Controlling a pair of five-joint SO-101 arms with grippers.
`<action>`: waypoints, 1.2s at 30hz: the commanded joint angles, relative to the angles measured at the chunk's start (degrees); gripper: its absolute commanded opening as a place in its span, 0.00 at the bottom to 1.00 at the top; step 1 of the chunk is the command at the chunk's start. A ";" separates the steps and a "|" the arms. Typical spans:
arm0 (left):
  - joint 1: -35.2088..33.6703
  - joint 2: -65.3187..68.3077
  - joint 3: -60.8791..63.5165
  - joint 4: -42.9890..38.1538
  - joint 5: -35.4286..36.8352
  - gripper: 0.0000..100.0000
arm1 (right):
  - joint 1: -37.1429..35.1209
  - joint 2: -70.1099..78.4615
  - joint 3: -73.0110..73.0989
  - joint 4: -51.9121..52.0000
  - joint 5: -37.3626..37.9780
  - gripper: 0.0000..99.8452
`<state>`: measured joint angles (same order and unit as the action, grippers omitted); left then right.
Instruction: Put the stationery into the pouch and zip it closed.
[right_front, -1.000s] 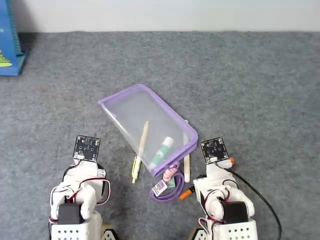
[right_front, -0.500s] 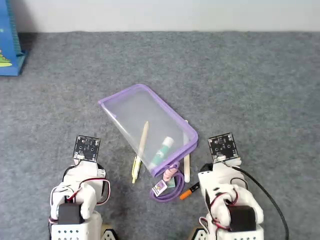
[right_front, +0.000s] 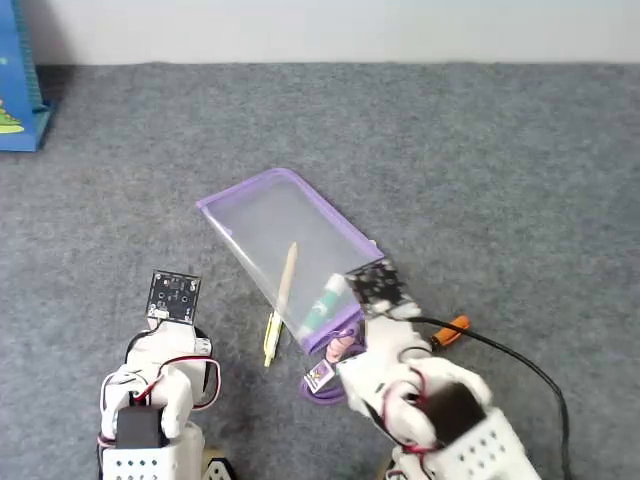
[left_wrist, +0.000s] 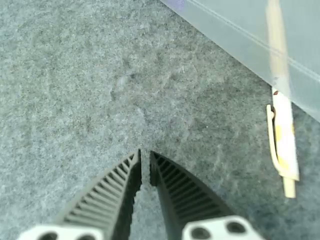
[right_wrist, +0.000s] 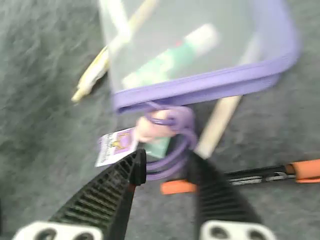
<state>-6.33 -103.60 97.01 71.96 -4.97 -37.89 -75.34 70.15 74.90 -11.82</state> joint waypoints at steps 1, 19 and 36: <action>-0.18 -0.53 -0.57 0.18 -0.26 0.04 | -5.05 5.14 -3.78 -4.26 -4.13 0.35; -0.18 -0.53 -0.57 0.18 -0.26 0.04 | 1.27 16.04 0.09 -20.26 -5.80 0.21; -0.18 -0.53 -0.57 0.18 -0.26 0.04 | -1.36 16.31 4.84 -20.35 -5.80 0.20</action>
<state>-6.33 -103.60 97.01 71.96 -4.97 -38.33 -59.34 74.90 55.03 -17.71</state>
